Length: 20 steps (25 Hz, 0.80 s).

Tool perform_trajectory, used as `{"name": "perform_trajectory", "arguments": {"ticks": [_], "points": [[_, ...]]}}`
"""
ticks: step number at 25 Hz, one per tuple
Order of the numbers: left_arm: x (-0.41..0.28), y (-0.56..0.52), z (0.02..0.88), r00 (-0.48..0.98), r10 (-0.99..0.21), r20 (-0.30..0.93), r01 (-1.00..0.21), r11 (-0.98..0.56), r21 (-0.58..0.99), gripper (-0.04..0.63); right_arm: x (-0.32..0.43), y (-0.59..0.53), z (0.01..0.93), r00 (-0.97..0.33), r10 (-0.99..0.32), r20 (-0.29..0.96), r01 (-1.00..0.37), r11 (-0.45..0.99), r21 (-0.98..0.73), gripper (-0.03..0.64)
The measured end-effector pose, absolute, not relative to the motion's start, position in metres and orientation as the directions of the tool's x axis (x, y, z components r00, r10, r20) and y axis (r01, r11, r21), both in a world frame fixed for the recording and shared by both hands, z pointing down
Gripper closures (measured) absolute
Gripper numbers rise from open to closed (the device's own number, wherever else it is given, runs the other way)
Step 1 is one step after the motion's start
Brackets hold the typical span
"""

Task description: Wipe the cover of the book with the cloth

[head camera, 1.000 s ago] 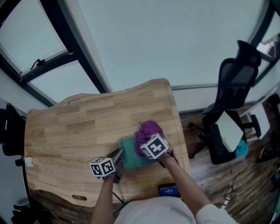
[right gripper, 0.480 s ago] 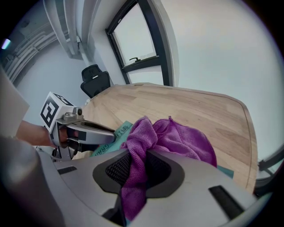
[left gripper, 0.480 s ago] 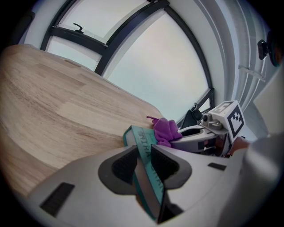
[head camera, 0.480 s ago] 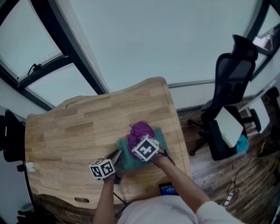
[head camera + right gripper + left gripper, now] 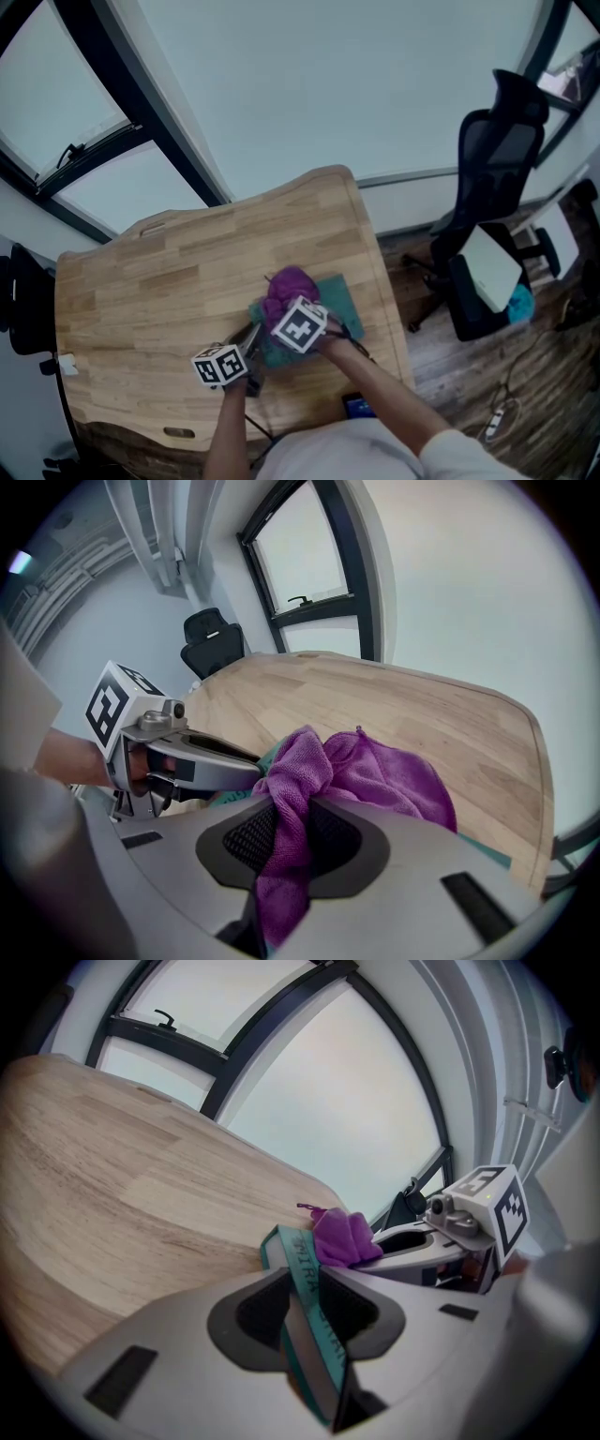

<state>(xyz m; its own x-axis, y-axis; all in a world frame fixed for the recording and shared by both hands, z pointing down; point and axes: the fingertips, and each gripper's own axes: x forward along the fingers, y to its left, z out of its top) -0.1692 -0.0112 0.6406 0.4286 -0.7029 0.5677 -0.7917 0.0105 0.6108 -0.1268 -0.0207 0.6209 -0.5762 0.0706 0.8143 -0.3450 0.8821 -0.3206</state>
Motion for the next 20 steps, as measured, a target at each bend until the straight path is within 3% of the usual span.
{"name": "perform_trajectory", "arguments": {"ticks": [20], "points": [[-0.17, -0.013, 0.64, 0.427, -0.703, 0.568, -0.793, 0.01, 0.609, 0.495, -0.122, -0.004, 0.62, -0.552, 0.071, 0.831, -0.303, 0.911, -0.28, 0.54]]}}
